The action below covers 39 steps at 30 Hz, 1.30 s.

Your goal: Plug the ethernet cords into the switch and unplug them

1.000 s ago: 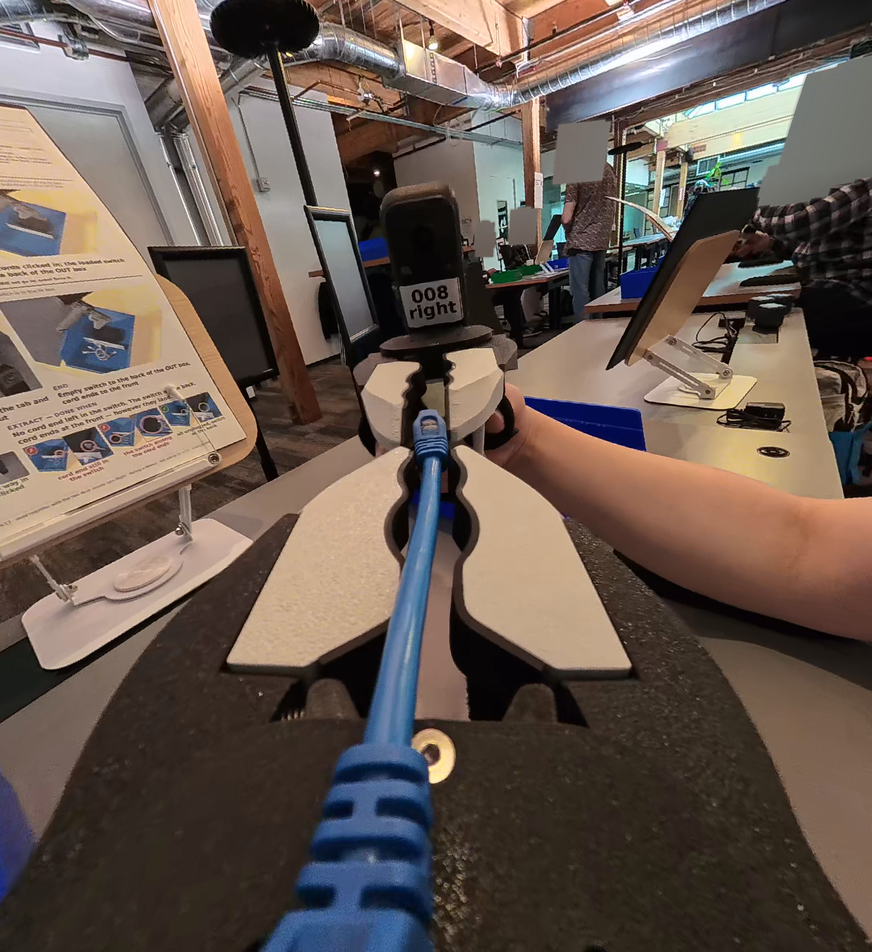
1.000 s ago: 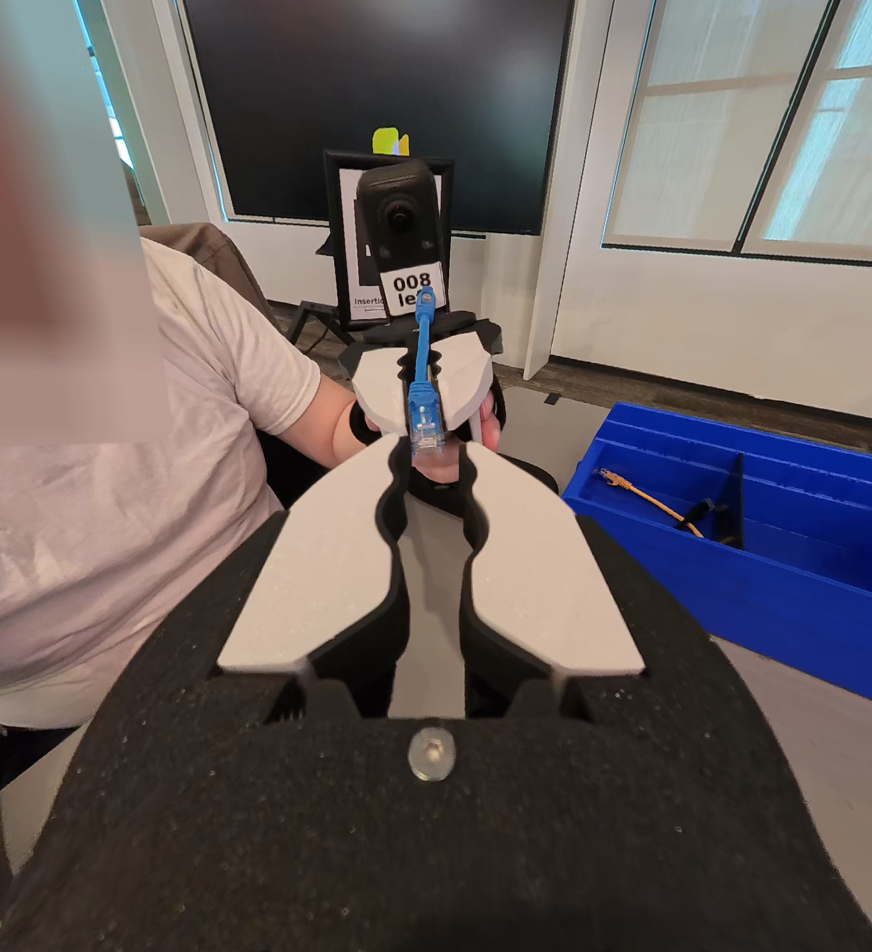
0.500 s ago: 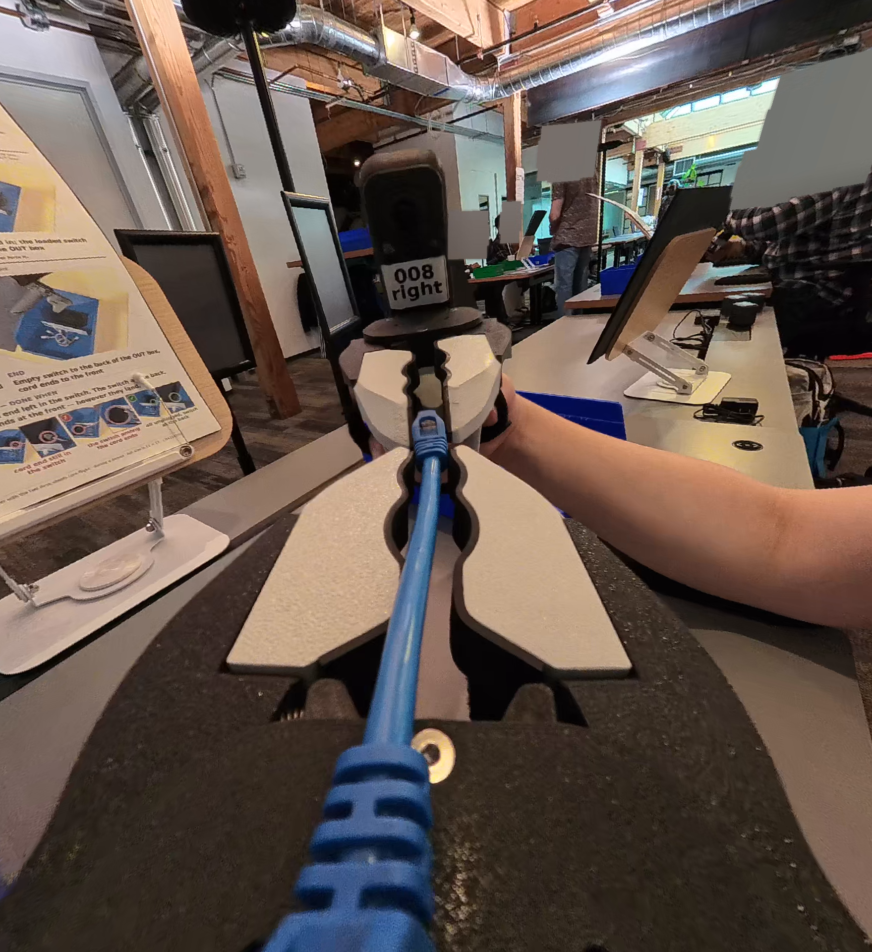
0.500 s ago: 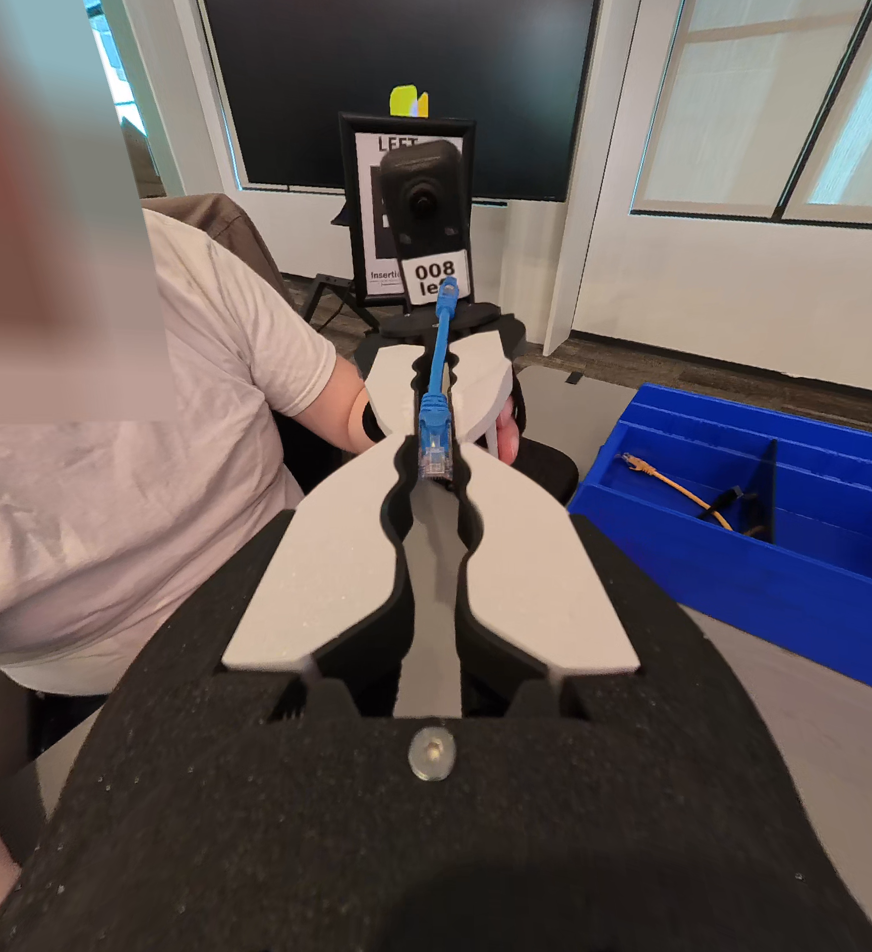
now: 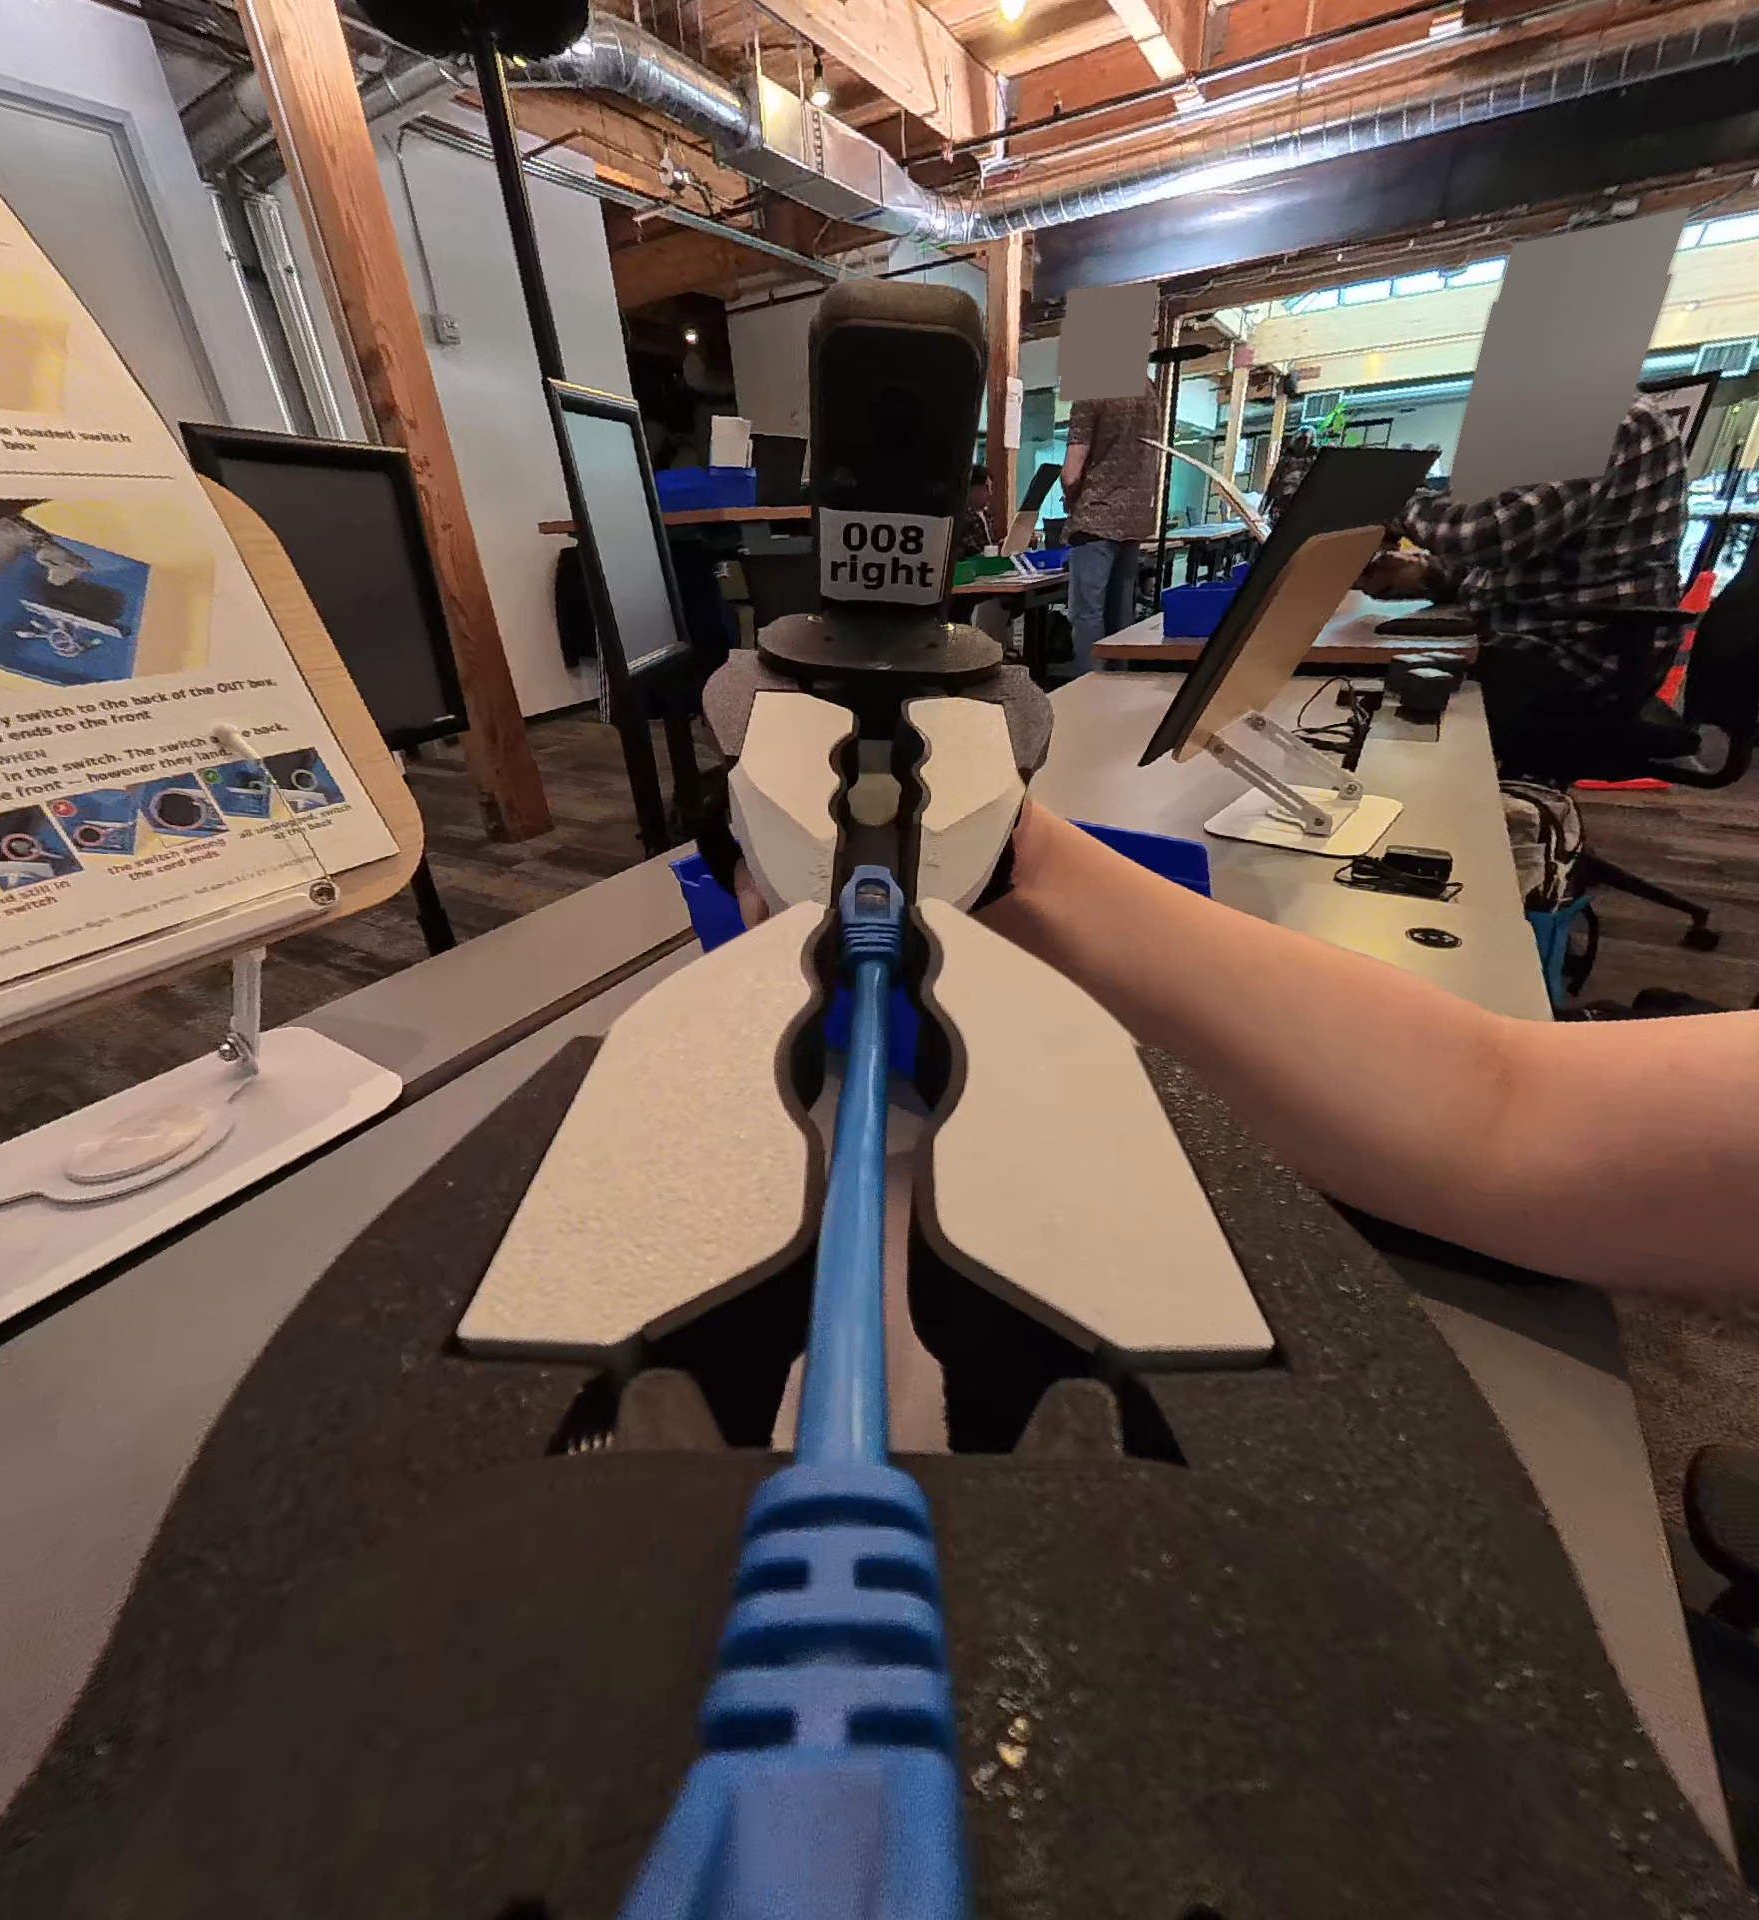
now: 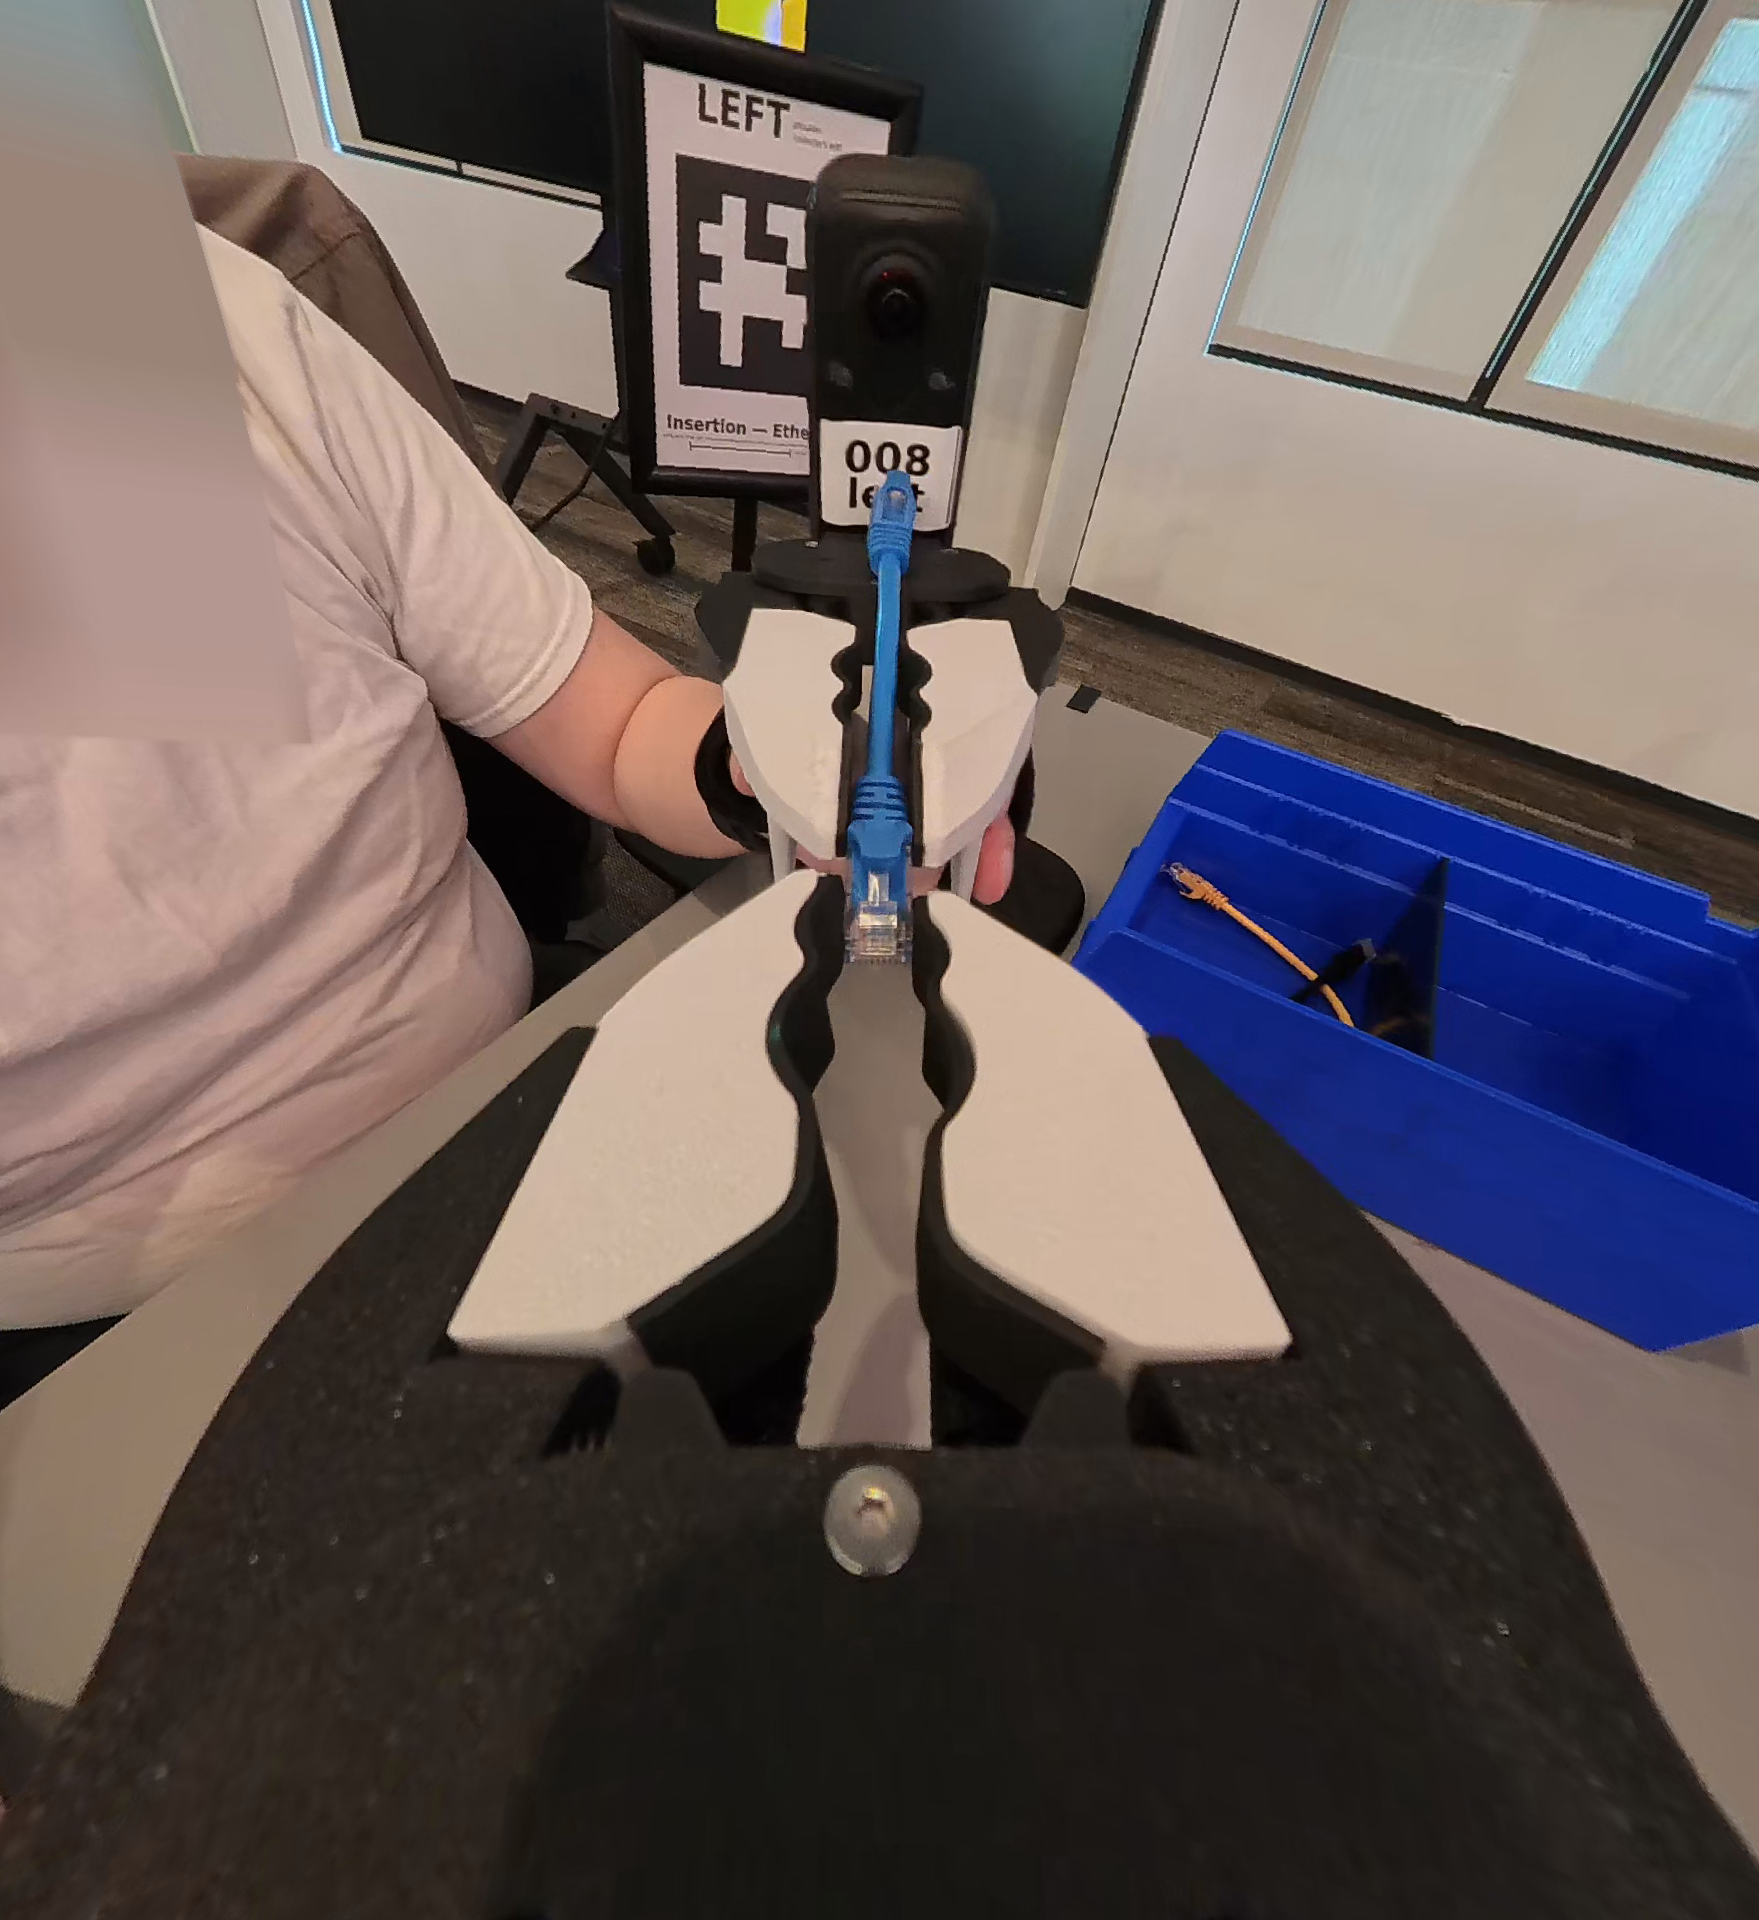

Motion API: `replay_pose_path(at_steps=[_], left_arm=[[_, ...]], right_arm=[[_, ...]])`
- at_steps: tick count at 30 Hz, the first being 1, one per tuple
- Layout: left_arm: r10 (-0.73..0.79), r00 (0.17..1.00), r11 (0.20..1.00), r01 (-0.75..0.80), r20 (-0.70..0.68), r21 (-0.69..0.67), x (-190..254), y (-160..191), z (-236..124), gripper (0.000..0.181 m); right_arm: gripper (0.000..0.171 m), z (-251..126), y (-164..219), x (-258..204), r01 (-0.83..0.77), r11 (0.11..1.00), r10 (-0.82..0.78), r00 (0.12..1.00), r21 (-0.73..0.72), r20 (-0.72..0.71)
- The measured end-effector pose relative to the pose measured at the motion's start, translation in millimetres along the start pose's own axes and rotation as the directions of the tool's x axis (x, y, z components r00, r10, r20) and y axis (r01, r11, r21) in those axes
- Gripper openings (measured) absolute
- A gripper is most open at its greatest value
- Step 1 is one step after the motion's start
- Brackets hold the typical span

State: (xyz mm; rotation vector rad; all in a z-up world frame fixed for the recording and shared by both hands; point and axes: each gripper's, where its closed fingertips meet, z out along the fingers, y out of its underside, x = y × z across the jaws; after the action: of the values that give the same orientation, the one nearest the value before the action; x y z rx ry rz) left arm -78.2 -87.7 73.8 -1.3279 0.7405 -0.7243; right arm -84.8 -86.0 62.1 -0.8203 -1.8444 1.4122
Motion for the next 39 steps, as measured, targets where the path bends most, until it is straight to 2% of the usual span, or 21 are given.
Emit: replay_pose_path(at_steps=[6,13,16,23,25,27,31,33,36,39], left_arm=[[0.023,1.0,0.998,-0.023,0.005,-0.052,0,7,1,0.012],[0.028,0.999,0.999,-0.026,0.032,-0.038,-3,7,2,0.017],[0.014,1.0,0.999,-0.014,0.009,-0.037,-1,7,2,0.011],[0.08,0.996,0.996,-0.078,0.046,-0.044,-3,6,1,0.011],[0.11,0.99,0.993,-0.107,0.091,-0.042,-8,4,0,0.011],[0.115,0.984,0.993,-0.11,0.132,-0.047,-16,3,0,0.011],[0.096,0.956,0.995,-0.082,0.276,-0.065,-51,0,2,0.011],[0.138,0.905,0.989,-0.107,0.402,-0.098,-80,-3,1,0.012],[0.257,0.773,0.966,-0.188,0.58,-0.177,-125,-13,-3,0.011],[0.272,0.688,0.962,-0.195,0.673,-0.189,-154,-24,-5,0.011]], right_arm=[[0.012,-1,1,-1,-0.015,1.0,0.015,1.0,-0.009,0.007],[0.012,-2,4,-1,-0.018,1.0,0.018,1.0,-0.023,0.005],[0.012,-1,4,0,-0.013,1.0,0.013,1.0,-0.027,0.0],[0.012,0,3,2,-0.019,1.0,0.019,1.0,-0.013,-0.013],[0.019,-1,1,8,-0.023,1.0,0.023,0.998,-0.005,-0.053],[0.039,-7,-4,18,-0.032,0.999,0.036,0.992,0.028,-0.117],[0.041,-29,-14,35,-0.048,0.998,0.06,0.962,0.049,-0.267],[0.039,-46,-19,48,-0.061,0.997,0.077,0.918,0.053,-0.388],[0.038,-72,-25,58,-0.106,0.992,0.128,0.853,0.072,-0.507],[0.038,-93,-27,62,-0.119,0.991,0.136,0.797,0.069,-0.589]])
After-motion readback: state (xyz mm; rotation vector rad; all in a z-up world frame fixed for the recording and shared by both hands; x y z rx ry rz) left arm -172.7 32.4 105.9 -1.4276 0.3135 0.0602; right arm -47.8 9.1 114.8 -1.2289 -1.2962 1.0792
